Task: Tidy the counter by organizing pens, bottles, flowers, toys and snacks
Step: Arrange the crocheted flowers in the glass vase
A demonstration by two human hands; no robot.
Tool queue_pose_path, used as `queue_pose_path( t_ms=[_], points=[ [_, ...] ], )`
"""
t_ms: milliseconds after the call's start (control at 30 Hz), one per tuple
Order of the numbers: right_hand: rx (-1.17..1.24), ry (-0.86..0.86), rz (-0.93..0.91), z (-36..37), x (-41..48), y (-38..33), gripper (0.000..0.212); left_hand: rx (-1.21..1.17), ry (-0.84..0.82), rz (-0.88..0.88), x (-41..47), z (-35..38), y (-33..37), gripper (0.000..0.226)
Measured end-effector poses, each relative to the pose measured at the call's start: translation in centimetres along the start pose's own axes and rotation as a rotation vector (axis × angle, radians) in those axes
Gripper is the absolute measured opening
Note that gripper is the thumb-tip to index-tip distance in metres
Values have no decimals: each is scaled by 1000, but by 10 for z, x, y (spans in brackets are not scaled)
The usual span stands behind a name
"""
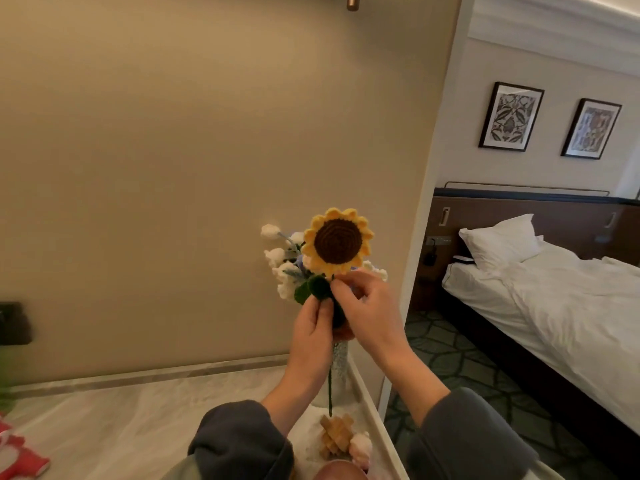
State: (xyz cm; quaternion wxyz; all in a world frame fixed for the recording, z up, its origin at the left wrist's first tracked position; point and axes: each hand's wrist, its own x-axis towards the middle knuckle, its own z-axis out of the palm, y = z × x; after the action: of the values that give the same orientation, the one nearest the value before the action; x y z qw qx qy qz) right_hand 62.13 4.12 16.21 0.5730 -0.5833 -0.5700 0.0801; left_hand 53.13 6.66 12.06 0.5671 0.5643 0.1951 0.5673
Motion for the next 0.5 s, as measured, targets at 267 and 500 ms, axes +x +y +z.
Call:
queue_pose_path(
  t_ms=[267, 500],
  points=[
    [-86, 56, 9, -44, 14, 5, 12, 151, -61, -64, 16, 26, -8, 26],
    [95, 318, -127, -67, 73, -33, 23, 136, 69, 107, 36, 37, -1, 28]
  ],
)
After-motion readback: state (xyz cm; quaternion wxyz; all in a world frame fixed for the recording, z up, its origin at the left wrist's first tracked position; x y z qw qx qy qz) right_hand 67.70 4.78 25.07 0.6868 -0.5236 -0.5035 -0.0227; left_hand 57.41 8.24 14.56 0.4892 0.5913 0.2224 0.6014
